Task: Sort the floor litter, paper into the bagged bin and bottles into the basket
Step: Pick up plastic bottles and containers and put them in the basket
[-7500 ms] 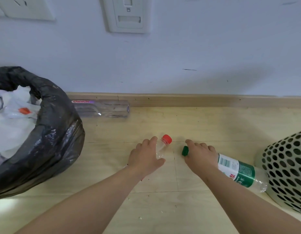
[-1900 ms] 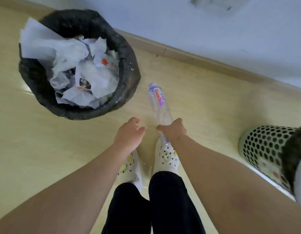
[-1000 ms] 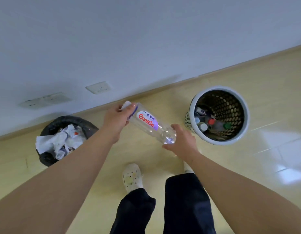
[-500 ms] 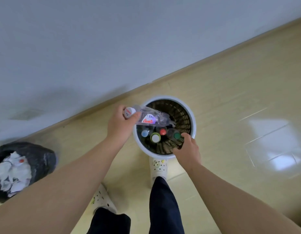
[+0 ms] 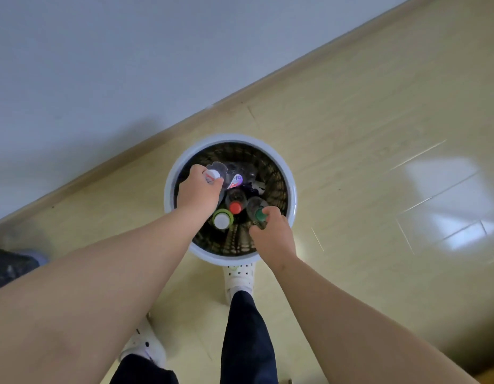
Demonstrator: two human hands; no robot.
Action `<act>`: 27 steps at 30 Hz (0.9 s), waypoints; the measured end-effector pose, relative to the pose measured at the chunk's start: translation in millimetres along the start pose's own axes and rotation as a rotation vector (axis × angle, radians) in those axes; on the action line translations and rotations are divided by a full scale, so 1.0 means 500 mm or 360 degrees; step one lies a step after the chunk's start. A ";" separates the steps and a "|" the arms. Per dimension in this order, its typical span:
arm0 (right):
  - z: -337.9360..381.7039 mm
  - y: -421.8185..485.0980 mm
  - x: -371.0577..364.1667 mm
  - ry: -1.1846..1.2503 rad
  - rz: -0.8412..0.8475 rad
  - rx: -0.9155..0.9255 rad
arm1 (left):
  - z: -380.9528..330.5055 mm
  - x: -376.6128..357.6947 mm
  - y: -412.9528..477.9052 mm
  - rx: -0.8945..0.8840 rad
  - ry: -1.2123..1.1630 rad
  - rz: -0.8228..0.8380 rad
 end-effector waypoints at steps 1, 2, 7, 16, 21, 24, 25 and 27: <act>-0.004 0.009 -0.002 0.0003 0.0006 -0.0007 | -0.001 -0.010 0.008 -0.0002 0.0025 0.0017; -0.010 0.017 -0.005 0.0006 0.0013 -0.0018 | 0.001 -0.021 0.015 -0.0005 0.0055 0.0040; -0.021 0.040 -0.017 0.0025 0.0057 -0.0044 | 0.007 -0.048 0.033 -0.0094 0.0248 0.0115; -0.003 0.051 -0.020 0.0028 0.0089 -0.0088 | 0.050 -0.009 0.045 -0.0026 0.0255 0.0081; 0.015 0.039 -0.020 0.0002 0.0086 -0.0105 | 0.058 0.036 -0.002 -0.0048 0.0250 -0.0084; 0.028 0.033 -0.019 -0.0018 0.0083 -0.0107 | 0.072 0.057 -0.028 -0.0107 0.0222 -0.0126; 0.032 0.035 -0.019 -0.0030 0.0083 -0.0103 | 0.077 0.062 -0.031 -0.0116 0.0207 -0.0139; 0.038 0.044 -0.017 -0.0075 0.0069 -0.0081 | 0.085 0.065 -0.033 -0.0127 0.0159 -0.0166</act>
Point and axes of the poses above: each hand's wrist, its own y-axis towards the middle knuckle, its own x-axis out of the back of the hand, z = x × y, the point moved 3 cm from there along y, towards the middle knuckle, and after that the axes turned 11 degrees about z, right-handed, at the moved point
